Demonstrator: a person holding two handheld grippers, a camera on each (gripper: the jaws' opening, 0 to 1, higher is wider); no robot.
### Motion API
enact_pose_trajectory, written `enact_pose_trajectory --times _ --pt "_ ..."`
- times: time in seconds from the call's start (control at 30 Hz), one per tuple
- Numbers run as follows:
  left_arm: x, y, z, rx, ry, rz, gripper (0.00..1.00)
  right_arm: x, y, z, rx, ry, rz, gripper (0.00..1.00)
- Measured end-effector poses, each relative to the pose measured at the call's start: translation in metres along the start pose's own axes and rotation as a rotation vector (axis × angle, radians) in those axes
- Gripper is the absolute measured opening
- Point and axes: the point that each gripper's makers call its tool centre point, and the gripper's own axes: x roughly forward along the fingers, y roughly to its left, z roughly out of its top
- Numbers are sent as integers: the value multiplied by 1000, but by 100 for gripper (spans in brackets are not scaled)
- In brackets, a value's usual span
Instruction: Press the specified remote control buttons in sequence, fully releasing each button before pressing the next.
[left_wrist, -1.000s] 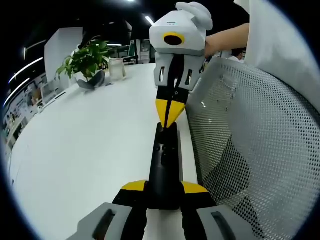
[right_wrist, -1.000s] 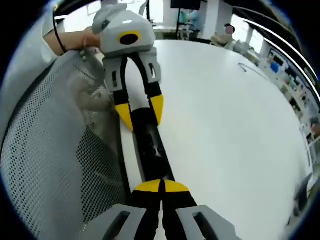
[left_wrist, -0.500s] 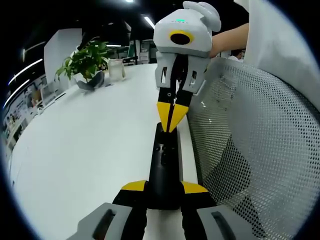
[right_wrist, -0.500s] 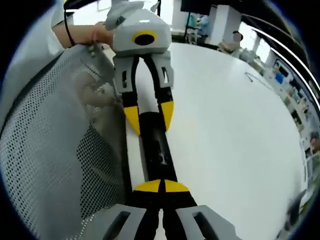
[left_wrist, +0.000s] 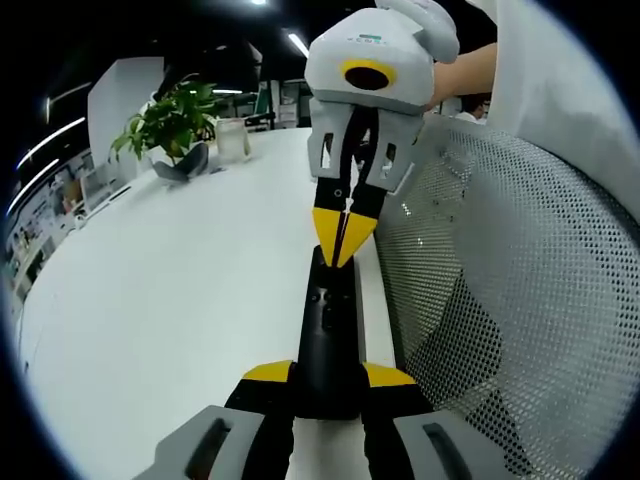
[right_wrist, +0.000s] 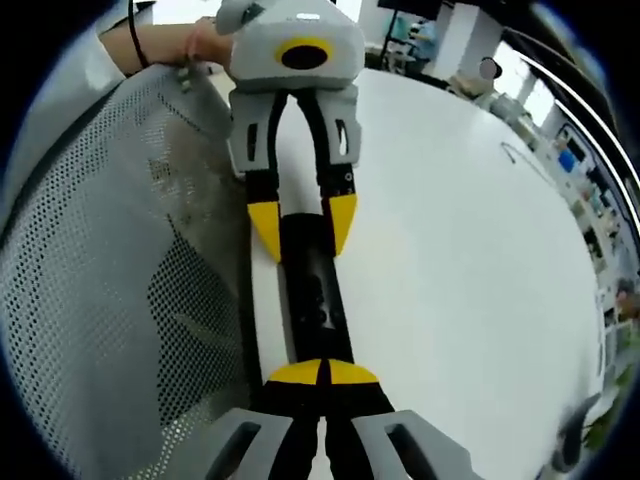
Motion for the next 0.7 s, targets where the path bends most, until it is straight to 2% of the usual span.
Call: enact_pose_trajectory --times 0.1,0.27,0.33,0.6,0.7 --pt "0 0 0 0 0 0 24 0 -1 0 23 -18 1 0" --pt "0 0 0 0 0 0 24 -2 -1 0 129 -79 34 0" --pt "0 0 0 0 1 0 24 -3 -2 0 139 -88 41 0" --pt "0 0 1 -4 -1 0 24 -5 -4 5 71 -78 26 1" --pt "0 0 1 -6 -2 0 24 -1 -1 4 50 -55 50 6"
